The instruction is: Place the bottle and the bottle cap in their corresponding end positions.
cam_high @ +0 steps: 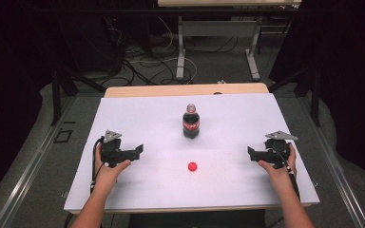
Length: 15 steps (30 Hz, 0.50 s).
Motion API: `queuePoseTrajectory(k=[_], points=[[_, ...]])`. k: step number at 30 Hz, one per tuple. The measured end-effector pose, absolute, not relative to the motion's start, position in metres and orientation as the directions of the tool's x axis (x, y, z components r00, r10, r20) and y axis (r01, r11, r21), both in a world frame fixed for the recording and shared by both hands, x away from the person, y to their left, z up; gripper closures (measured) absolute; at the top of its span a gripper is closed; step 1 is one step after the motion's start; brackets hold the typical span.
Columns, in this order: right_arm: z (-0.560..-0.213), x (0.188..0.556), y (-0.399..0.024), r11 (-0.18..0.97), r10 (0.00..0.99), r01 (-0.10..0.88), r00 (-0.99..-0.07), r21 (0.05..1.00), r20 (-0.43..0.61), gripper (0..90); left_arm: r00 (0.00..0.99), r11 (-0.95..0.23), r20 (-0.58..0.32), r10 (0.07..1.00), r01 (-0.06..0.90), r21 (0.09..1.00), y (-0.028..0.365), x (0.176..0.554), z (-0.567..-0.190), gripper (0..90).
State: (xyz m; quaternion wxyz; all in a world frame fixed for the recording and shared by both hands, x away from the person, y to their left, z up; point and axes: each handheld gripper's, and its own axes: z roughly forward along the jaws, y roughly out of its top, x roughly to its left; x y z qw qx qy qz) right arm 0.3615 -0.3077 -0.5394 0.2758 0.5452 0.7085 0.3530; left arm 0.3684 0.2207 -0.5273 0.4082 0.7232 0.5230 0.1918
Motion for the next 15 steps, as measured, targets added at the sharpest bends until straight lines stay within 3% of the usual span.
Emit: queuePoseTrajectory(k=[4,15], points=[[-0.548,0.362,-0.318,0.105,0.978,0.592,-0.205,0.799,0.023,0.0,0.351,-0.098,-0.156,0.923,0.609,0.787,0.227,0.371,-0.534,0.5],[-0.550,0.363,-0.321,0.107,0.977,0.601,-0.210,0.792,0.027,0.0,0.330,-0.103,-0.148,0.932,0.636,0.765,0.235,0.375,-0.542,0.5]])
